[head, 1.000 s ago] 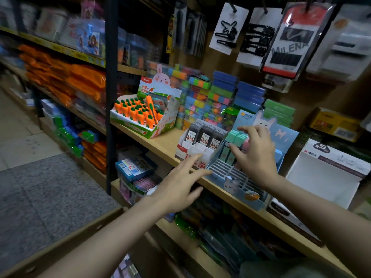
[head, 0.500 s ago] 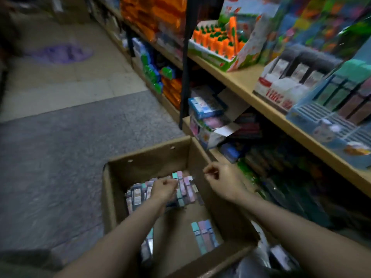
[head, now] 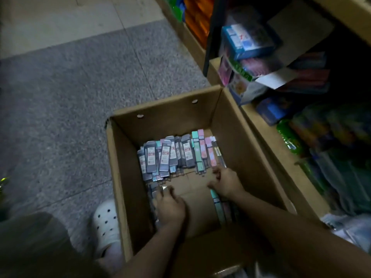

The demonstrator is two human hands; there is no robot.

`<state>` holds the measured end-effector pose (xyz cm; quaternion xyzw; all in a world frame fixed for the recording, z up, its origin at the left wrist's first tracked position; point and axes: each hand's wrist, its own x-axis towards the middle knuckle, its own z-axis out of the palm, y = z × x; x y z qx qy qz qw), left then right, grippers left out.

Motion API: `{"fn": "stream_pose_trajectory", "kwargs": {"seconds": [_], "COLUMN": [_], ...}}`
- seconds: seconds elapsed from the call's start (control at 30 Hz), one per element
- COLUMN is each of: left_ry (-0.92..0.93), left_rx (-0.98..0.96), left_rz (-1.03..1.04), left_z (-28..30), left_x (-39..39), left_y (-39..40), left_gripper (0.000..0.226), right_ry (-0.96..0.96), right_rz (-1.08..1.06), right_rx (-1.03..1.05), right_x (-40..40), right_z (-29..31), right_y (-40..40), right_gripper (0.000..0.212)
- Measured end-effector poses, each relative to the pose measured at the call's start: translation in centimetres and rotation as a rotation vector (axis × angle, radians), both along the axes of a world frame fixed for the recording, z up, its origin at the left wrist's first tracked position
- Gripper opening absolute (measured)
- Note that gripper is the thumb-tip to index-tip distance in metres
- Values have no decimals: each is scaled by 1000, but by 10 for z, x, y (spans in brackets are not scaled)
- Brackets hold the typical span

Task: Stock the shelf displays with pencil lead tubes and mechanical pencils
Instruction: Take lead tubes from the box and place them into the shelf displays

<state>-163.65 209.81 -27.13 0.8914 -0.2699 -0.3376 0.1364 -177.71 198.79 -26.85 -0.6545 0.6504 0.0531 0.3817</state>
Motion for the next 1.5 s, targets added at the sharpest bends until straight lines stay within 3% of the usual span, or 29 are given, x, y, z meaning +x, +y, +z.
{"fn": "stream_pose_trajectory", "kwargs": {"seconds": [0.17,0.27,0.37,0.53,0.73,0.87,1.03,1.1,1.2,1.33,1.5], "left_ry": [-79,-40,-79,-42,-19,-16,35,87,157,243,381], "left_rx": [104,5,-80,47,-250,-182,-150,-193,-250,-312,-297], "left_rz": [-258,-289,-154,-71,5,212,231,262,334,444,481], "left_z": [0,-1,-1,-4,-2,-3,-10,-15,-22,-31,-37], "left_x": [-23,-23,-12,-6,-15,-5,-9,-12,-14,-16,-19], "left_y": [6,8,10,10,5,-1,-2,-3,-4,-6,-6], "left_gripper": [47,46,45,55,53,51,53,57,60,61,44], "right_ry": [-84,-116,-149,-165,-219,-218,-187,-210,-222,-195,-149], "right_rz": [-47,-69,-110,-169,-207,-209,-133,-115,-63,29,152], "right_rx": [-66,-73,-78,-80,-84,-91,58,86,77,127,144], "right_x": [16,17,16,18,23,29,42,48,58,65,57], "right_z": [-13,-15,-15,-17,-23,-24,-32,-38,-43,-44,-37], "right_y": [0,3,4,4,3,1,19,27,33,32,27], "right_gripper": [37,36,35,33,33,23,23,9,24,28,21]}}
